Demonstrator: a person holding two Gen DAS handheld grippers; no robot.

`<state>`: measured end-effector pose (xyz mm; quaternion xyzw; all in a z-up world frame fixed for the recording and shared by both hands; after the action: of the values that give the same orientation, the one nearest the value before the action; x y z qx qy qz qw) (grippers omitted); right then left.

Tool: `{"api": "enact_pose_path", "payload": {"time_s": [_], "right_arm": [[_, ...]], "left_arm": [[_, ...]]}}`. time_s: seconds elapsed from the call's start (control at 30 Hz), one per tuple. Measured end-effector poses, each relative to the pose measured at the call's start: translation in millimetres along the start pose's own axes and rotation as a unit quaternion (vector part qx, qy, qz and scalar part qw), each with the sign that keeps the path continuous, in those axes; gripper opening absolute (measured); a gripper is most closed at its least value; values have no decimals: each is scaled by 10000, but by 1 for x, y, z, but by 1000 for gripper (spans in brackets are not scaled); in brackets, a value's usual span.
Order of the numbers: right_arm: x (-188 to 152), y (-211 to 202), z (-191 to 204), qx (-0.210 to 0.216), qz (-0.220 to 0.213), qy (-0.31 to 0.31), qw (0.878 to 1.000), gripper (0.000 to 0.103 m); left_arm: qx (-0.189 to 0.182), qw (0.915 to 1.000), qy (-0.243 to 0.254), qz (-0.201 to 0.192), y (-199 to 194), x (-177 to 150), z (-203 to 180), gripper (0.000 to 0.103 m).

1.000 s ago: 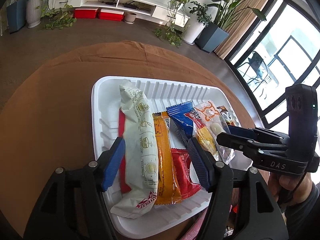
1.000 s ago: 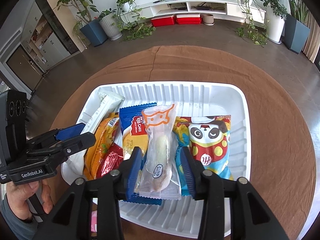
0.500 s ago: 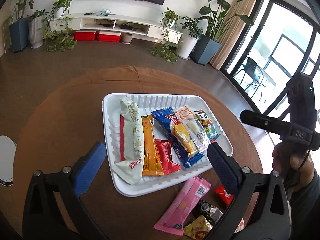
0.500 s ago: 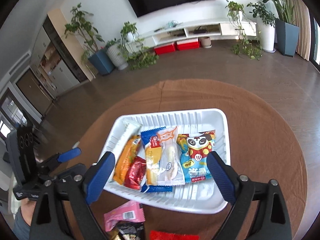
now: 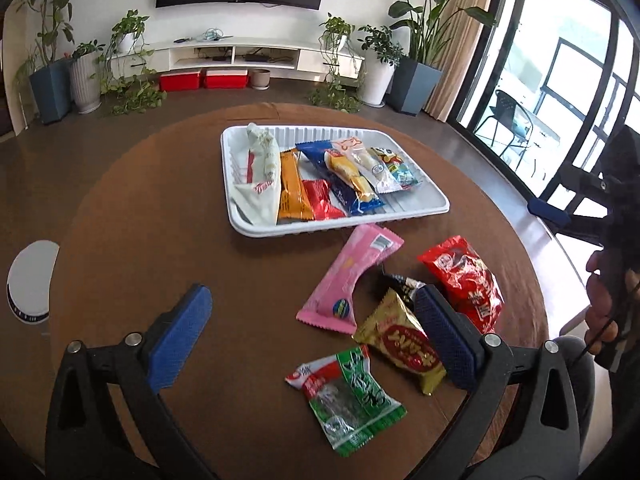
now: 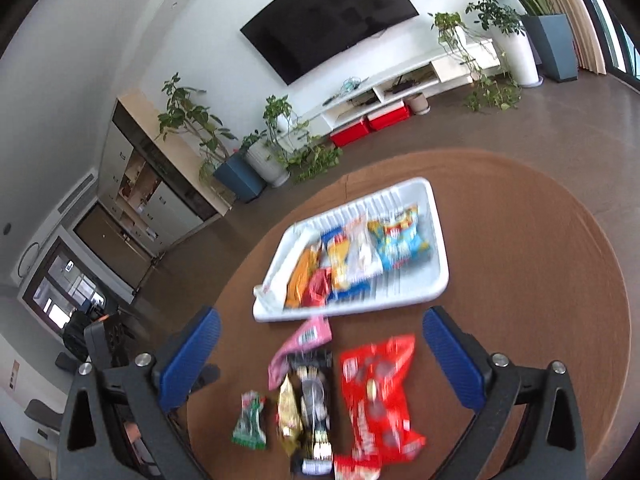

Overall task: Organize snacks
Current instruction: 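Withdraw both tools from the tray back over the remaining snacks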

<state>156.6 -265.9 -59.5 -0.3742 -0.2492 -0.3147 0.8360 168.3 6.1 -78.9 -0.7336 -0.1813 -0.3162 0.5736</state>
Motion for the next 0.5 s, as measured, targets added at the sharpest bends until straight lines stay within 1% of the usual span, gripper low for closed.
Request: {"api": "enact_pose_path", "payload": {"time_s": [0.1, 0.17, 0.2, 0.27, 0.37, 0.4, 0.5], "right_arm": [[-25, -14, -5, 27, 85, 280, 9996, 103], [-40, -20, -11, -157, 142, 481, 9986, 103], [-49, -23, -14, -332, 209, 549, 9977, 102], [-66, -24, -19, -530, 364, 643, 9959, 102], [-97, -22, -29, -756, 770, 991, 9892, 102], [-108, -20, -33, -825, 914, 1144, 9858, 102], [-131, -22, -34, -852, 1006, 1356, 9820, 102]], "left_arm": [[-76, 9995, -287, 78, -7, -18, 2, 103], [-121, 9992, -354, 148, -10, -30, -1, 103], [-131, 9991, -339, 194, -12, -36, -3, 103], [-165, 9989, -283, 322, -13, -49, -10, 103], [-191, 9984, -242, 477, -12, -67, -19, 103], [-197, 9981, -240, 524, -11, -71, -22, 103], [-198, 9979, -203, 589, -8, -78, -27, 103]]}}
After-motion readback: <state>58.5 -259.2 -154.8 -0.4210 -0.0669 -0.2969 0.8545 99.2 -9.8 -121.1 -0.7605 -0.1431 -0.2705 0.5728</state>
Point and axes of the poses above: each gripper's, at about its wrist camera, not at the fingertips, and y roughly the way its jaws point, z to its left, x to its top, the point moved 6 cm from there along y, roughly the way its jaws point, and after that the axes turned 6 degrees about x, right-handed, at the moved point
